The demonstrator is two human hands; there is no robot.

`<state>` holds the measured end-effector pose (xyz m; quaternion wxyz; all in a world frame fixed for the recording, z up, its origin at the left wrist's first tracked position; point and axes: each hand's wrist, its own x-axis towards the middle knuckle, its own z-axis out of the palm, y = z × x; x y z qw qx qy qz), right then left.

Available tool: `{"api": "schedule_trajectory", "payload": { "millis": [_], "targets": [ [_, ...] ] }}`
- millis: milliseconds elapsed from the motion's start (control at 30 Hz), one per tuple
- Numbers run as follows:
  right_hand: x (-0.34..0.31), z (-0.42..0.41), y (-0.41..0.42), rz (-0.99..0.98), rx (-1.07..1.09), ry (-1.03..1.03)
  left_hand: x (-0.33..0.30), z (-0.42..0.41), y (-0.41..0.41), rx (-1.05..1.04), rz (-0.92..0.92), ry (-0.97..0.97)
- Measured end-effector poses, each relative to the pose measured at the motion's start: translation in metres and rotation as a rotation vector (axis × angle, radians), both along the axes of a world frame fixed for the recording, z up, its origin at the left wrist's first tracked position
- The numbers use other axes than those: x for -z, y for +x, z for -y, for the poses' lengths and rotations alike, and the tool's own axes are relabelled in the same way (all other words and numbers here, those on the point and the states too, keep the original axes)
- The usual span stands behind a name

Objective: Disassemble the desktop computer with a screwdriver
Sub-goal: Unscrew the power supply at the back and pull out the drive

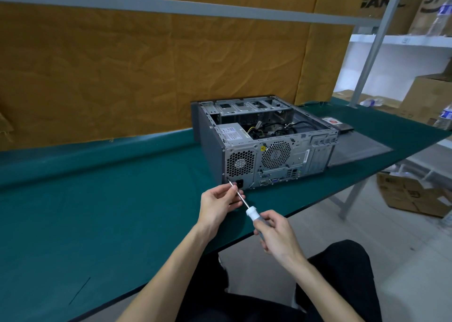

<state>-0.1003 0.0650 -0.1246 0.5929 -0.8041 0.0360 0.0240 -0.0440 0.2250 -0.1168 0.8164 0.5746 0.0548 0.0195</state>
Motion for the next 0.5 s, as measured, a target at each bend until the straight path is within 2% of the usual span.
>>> {"api": "schedule_trajectory", "payload": {
  "millis": [133, 333, 367, 400, 500],
  "targets": [
    [-0.008, -0.003, -0.001, -0.081, -0.011, 0.049, -0.003, 0.0, -0.001, 0.006, -0.028, -0.027],
    [-0.047, -0.007, -0.006, -0.617, -0.219, 0.776, -0.016, -0.007, -0.001, 0.049, -0.159, -0.236],
    [-0.052, -0.008, -0.007, -0.633, -0.235, 0.789, -0.018, -0.006, -0.001, 0.037, -0.183, -0.248],
    [-0.055, -0.011, -0.007, -0.607, -0.233, 0.712, -0.021, -0.005, 0.0, 0.017, -0.204, -0.238],
    [-0.057, -0.021, -0.009, -0.391, -0.166, 0.295, -0.025, -0.004, 0.001, -0.022, -0.231, -0.208]
  ]
}}
